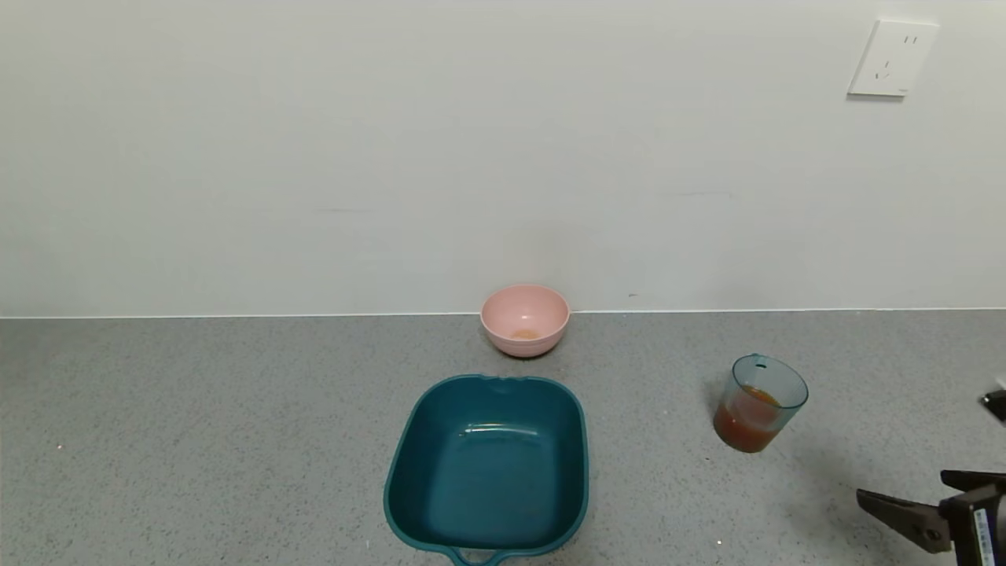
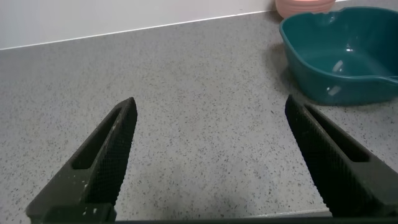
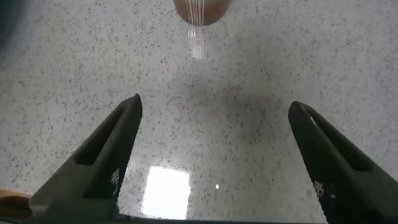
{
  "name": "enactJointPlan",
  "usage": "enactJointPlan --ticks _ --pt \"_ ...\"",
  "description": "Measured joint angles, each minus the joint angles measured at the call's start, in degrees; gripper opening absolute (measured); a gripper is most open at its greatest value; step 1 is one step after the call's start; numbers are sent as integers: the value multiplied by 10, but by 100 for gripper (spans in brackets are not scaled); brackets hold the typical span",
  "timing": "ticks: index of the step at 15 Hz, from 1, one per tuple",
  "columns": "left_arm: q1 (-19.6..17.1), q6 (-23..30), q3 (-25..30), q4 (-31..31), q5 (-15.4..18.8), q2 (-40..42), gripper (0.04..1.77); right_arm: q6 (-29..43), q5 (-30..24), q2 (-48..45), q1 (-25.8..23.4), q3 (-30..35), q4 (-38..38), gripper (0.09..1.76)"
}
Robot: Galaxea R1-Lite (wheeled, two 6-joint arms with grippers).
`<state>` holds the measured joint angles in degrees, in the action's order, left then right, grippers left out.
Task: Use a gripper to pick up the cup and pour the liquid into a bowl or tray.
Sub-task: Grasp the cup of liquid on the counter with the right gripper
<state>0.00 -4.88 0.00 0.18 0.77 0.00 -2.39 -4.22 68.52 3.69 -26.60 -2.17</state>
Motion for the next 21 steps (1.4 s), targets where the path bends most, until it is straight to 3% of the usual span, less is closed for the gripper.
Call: enactJointPlan --ticks 10,21 --pt "0 0 0 0 0 0 172 2 1 176 25 -8 -149 171" --pt "0 0 0 0 0 0 172 18 1 286 25 -11 -290 171"
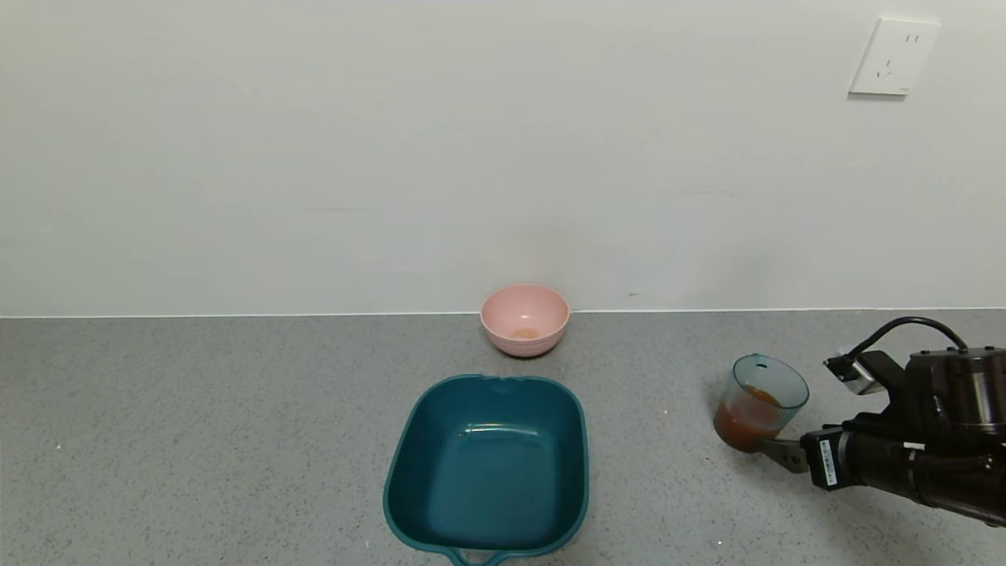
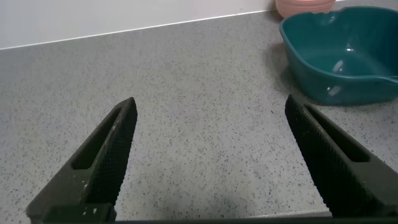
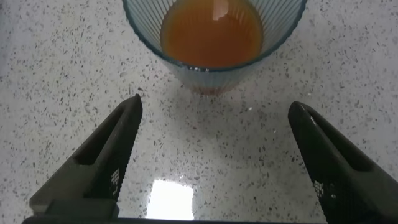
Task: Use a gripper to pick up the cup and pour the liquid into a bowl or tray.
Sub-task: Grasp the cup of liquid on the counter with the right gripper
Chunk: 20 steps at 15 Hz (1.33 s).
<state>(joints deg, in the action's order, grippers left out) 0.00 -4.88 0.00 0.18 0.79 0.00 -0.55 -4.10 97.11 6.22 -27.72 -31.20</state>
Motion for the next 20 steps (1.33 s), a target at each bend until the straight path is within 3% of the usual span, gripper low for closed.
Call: enactJointPlan --ticks 16,20 --pt "0 0 0 0 0 0 172 4 1 114 4 -2 -197 171" --pt "0 0 0 0 0 0 172 3 2 138 4 -4 -202 171"
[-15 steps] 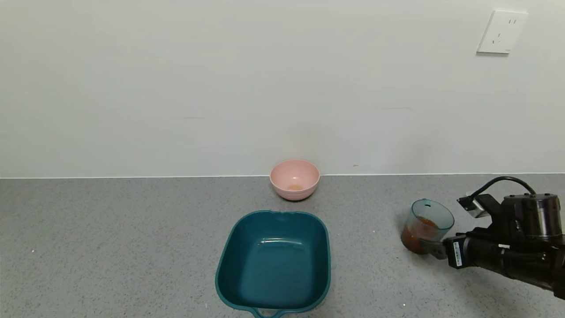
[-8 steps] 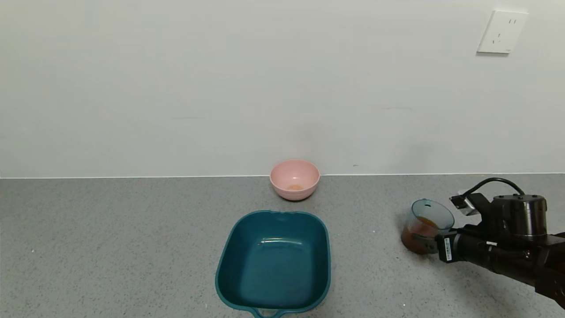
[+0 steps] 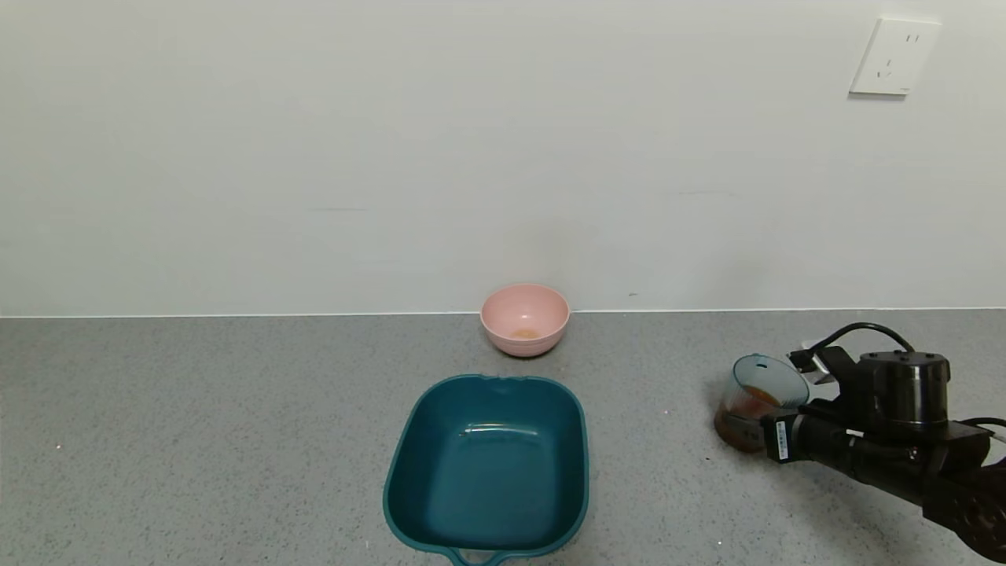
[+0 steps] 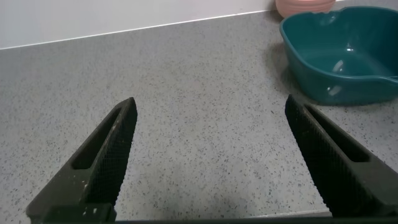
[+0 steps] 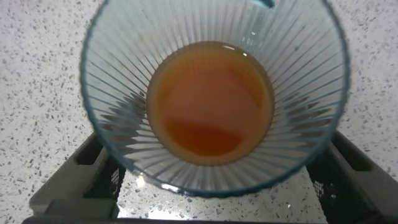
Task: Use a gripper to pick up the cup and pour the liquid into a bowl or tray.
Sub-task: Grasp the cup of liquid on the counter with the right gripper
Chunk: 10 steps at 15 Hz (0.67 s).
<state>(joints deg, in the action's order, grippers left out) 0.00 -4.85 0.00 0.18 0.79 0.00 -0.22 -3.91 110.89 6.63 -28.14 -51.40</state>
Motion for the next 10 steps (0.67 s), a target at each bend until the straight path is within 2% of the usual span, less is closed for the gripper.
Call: enactJointPlan --ticks 5,10 --pt "0 0 0 0 0 0 172 2 -1 25 0 3 -63 171" --pt "0 0 0 0 0 0 172 2 -1 37 3 5 -72 171"
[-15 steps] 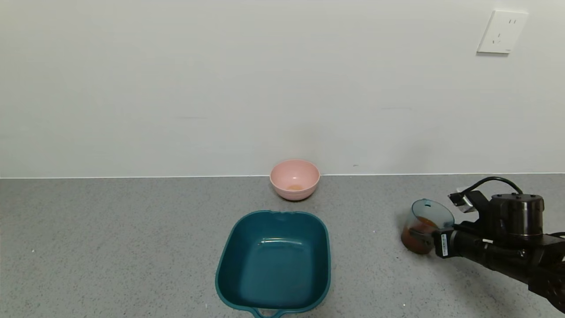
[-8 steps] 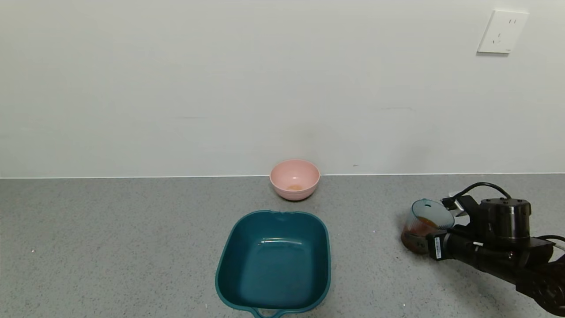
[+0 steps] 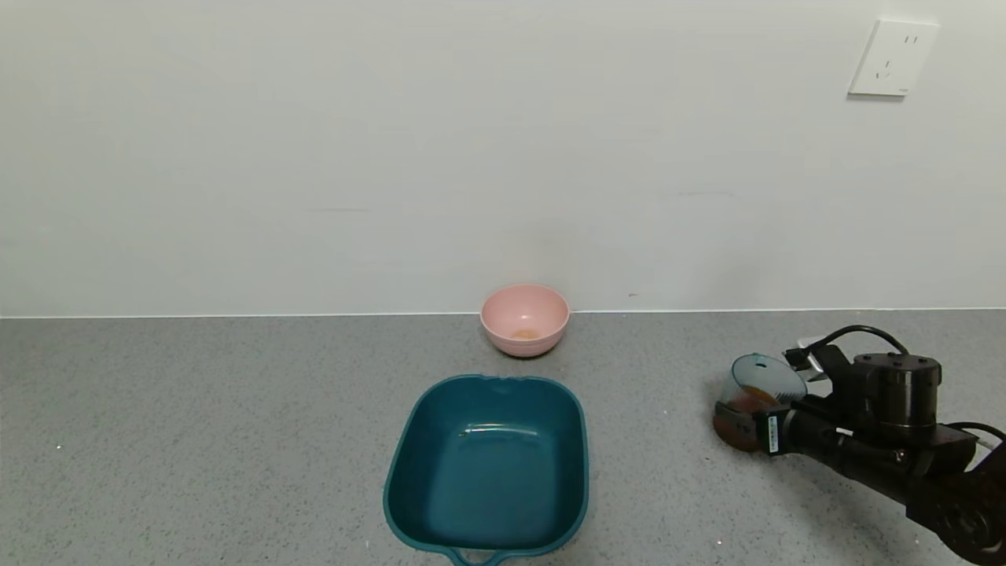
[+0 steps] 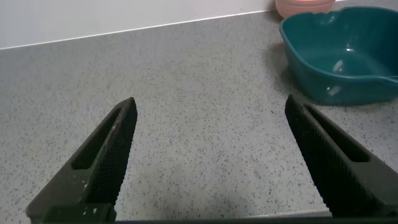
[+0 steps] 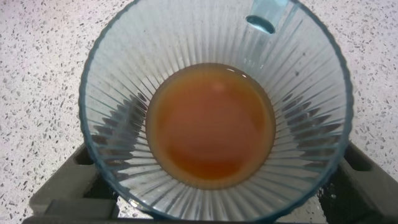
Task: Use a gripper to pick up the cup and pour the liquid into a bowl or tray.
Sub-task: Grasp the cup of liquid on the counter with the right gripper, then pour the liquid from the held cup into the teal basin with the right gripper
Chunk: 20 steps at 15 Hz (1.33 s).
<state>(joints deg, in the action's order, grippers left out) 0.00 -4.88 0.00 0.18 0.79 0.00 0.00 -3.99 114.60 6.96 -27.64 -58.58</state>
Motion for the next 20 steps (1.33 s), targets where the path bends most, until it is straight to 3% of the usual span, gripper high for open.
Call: enactJointPlan --ticks 5,7,8,20 --pt "0 0 0 0 0 0 172 6 0 2 1 0 -1 171" --pt "0 0 0 0 0 0 172 6 0 3 2 0 -1 143" --pt "0 0 0 0 0 0 172 6 0 3 1 0 -1 138" --pt "0 0 0 0 0 0 172 8 14 -16 5 -15 26 135"
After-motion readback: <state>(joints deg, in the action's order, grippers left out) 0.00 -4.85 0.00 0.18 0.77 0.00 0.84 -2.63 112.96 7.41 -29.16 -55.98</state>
